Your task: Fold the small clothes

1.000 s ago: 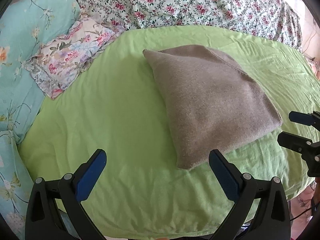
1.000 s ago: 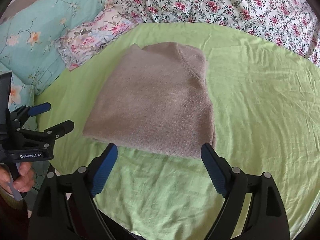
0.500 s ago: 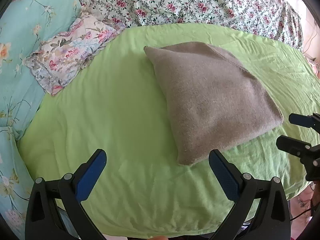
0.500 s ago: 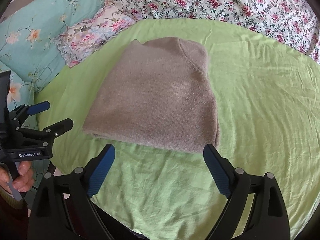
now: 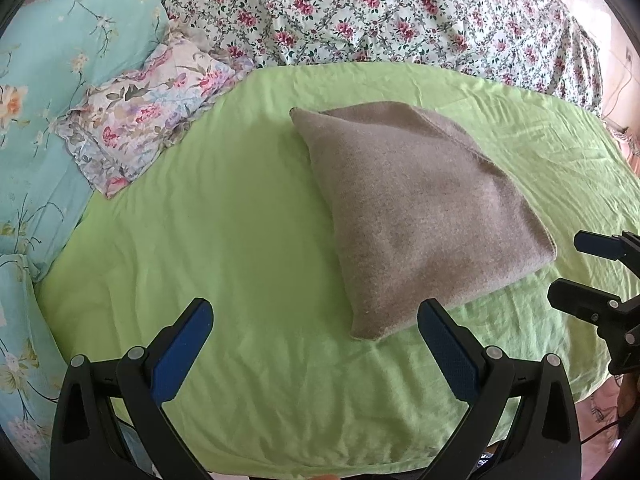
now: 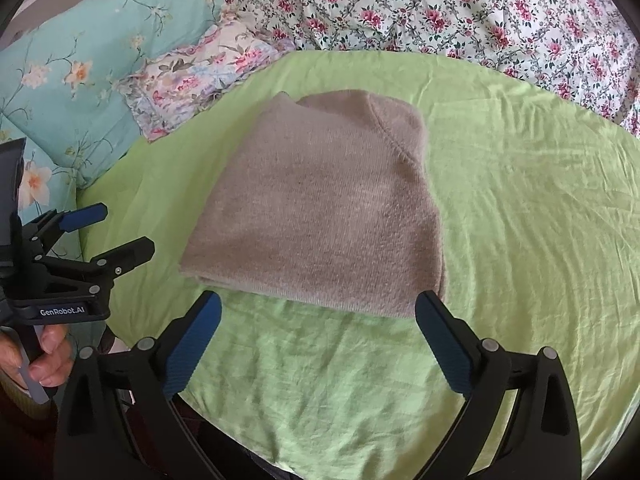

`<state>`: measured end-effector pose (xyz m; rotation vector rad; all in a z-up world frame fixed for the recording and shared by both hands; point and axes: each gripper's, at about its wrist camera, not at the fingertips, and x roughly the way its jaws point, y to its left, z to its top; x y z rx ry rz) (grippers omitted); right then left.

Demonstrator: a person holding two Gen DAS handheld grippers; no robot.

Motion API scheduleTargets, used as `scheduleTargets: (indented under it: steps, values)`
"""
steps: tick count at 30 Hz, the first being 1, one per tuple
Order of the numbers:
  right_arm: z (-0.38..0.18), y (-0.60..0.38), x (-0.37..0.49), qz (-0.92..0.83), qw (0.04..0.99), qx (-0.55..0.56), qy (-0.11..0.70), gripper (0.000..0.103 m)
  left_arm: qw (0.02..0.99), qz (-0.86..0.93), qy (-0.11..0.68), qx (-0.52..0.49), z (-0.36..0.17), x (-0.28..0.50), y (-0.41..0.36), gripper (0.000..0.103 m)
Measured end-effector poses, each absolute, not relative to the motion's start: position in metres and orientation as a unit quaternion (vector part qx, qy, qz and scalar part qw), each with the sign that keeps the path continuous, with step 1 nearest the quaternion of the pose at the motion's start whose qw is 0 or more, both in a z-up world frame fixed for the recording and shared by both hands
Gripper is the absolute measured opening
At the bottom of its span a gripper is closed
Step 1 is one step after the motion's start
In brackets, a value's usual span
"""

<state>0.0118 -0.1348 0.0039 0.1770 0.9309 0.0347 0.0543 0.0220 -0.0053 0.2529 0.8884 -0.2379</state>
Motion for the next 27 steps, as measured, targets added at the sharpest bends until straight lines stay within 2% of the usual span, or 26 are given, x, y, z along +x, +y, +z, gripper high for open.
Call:
scheduleTargets:
  steps: [27]
  values:
    - [-0.0029, -0.1272, 0.0143, 0.018, 0.886, 0.09, 0.454, 0.098, 0.885, -0.113, 0.435, 0.123, -0.0129, 0.0519, 0.0191, 0.102]
